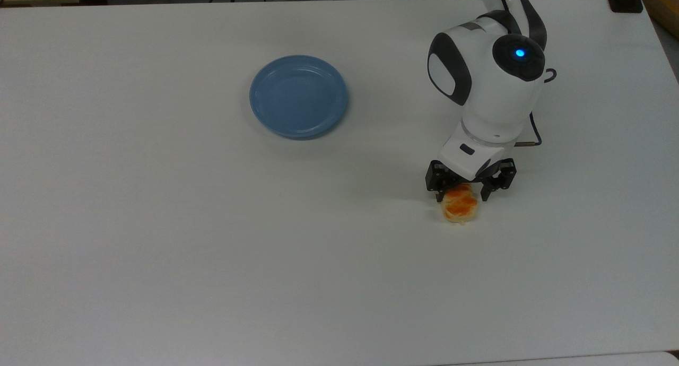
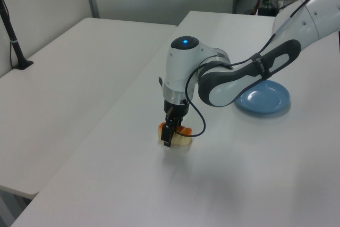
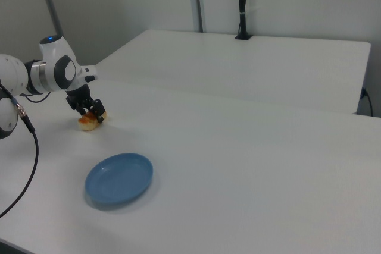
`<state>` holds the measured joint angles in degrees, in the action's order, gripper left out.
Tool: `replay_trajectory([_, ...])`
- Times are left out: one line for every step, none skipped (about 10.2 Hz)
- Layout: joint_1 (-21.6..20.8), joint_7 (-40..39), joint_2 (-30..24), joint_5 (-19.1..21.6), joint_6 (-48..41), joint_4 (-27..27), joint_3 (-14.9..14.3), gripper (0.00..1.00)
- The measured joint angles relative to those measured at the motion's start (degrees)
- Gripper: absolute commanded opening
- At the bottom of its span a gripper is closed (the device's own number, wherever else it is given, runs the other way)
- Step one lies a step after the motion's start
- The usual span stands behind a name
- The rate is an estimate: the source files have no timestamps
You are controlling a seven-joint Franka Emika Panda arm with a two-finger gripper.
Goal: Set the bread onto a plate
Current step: 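Lift the held bread roll and carry it over the blue plate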
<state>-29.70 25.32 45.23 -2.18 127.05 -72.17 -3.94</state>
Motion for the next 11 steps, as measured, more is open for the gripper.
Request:
replay_trajectory([-0.05,0.01,0.36,-1.58,0.01,0.00,0.00,0.57])
replay_trajectory([-0.11,0.01,0.38,-1.96,0.02,0.10,0.00,0.57])
replay_trajectory([-0.14,0.01,0.38,-2.11,0.02,0.23,0.00,0.57])
replay_trajectory([-0.14,0.01,0.14,-2.11,0.02,0.60,-0.19,0.57])
replay_trajectory([-0.07,-0.05,-1.11,-2.11,-0.74,0.87,-0.69,0.57])
replay_trajectory([0.33,-1.63,-3.60,-2.11,-4.58,0.66,-0.86,0.57])
replay_trajectory([0.72,-3.95,-6.95,-2.10,-9.43,-0.69,-0.91,0.57])
replay_trajectory([1.23,-5.71,-10.39,-2.09,-13.13,-3.57,-0.97,0.57])
replay_trajectory([2.07,-7.03,-13.66,-1.97,-14.83,-7.43,-1.03,0.57])
replay_trajectory([3.24,-7.64,-16.46,-1.96,-16.09,-10.82,-1.08,0.57])
replay_trajectory([4.59,-8.73,-18.83,-1.95,-17.43,-13.68,-1.12,0.57])
